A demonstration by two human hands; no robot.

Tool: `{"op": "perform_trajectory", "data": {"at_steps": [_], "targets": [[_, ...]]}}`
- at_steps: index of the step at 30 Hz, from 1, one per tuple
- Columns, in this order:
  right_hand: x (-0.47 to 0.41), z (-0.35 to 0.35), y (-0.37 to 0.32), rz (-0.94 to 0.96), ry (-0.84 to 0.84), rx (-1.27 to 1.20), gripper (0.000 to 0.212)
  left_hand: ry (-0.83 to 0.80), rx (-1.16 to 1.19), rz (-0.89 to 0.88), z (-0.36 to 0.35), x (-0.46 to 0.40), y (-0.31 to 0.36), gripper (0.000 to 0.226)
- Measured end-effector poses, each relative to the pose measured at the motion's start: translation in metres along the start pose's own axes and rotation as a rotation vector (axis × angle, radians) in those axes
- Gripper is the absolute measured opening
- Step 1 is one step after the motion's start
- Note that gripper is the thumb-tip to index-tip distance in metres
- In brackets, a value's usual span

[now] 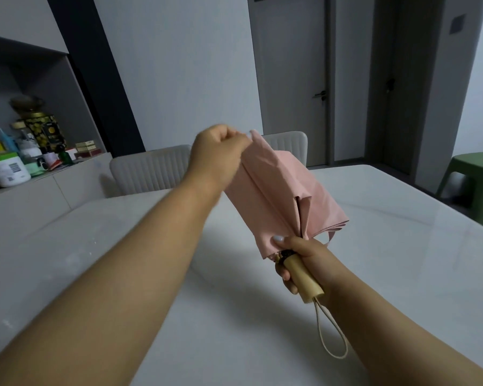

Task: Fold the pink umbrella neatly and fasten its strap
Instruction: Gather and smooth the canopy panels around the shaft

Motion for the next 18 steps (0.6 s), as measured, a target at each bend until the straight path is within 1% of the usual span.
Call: {"op": "perform_trajectory", "data": {"at_steps": [2, 4, 5, 7, 10, 12, 13, 14, 15, 16, 17, 18], "targets": [[-0.001, 0.003, 0.001, -0.008, 0.049, -0.007, 0.030, -0.055, 0.073, 0.068, -0.012, 0.032, -0.016, 0.017], [-0.002, 0.005, 0.001, -0.012, 0.103, 0.013, 0.028, -0.107, 0.077, 0.126, -0.024, 0.061, -0.031, 0.018], [-0.003, 0.006, 0.002, -0.009, 0.122, 0.024, 0.027, -0.109, 0.069, 0.134, -0.029, 0.073, -0.037, 0.019], [-0.005, 0.009, 0.003, 0.005, 0.130, 0.022, 0.025, -0.066, 0.023, 0.091, -0.036, 0.086, -0.045, 0.022], [-0.007, 0.008, 0.005, 0.017, 0.152, -0.015, 0.021, 0.034, -0.082, -0.018, -0.041, 0.093, -0.047, 0.030], [-0.006, 0.008, 0.005, 0.013, 0.174, -0.019, 0.019, 0.091, -0.122, -0.004, -0.043, 0.098, -0.050, 0.034], [-0.008, 0.010, 0.006, -0.001, 0.190, -0.015, 0.019, 0.108, -0.064, 0.073, -0.046, 0.101, -0.054, 0.038], [-0.007, 0.014, 0.006, 0.004, 0.185, -0.019, 0.025, 0.111, 0.092, 0.227, -0.050, 0.105, -0.059, 0.042], [-0.007, 0.010, 0.005, 0.021, 0.173, -0.029, 0.034, 0.088, 0.340, 0.430, -0.056, 0.112, -0.065, 0.045], [-0.003, 0.002, -0.001, 0.052, 0.177, -0.090, 0.038, 0.043, 0.618, 0.630, -0.065, 0.119, -0.066, 0.048], [0.002, -0.012, -0.009, 0.071, 0.204, -0.225, 0.036, -0.007, 0.853, 0.773, -0.072, 0.126, -0.064, 0.051], [0.013, -0.018, -0.023, 0.207, 0.315, -0.384, 0.037, -0.041, 1.011, 0.843, -0.076, 0.129, -0.061, 0.053]]}}
Point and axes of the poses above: each hand's wrist, its own x-axis away from the middle knuckle, its own z-axis out of the back of the hand, y = z × x, the point moved 4 cm from there along -x, towards the middle knuckle, and after that the axes turned 9 degrees about x, right-handed, at the moved point
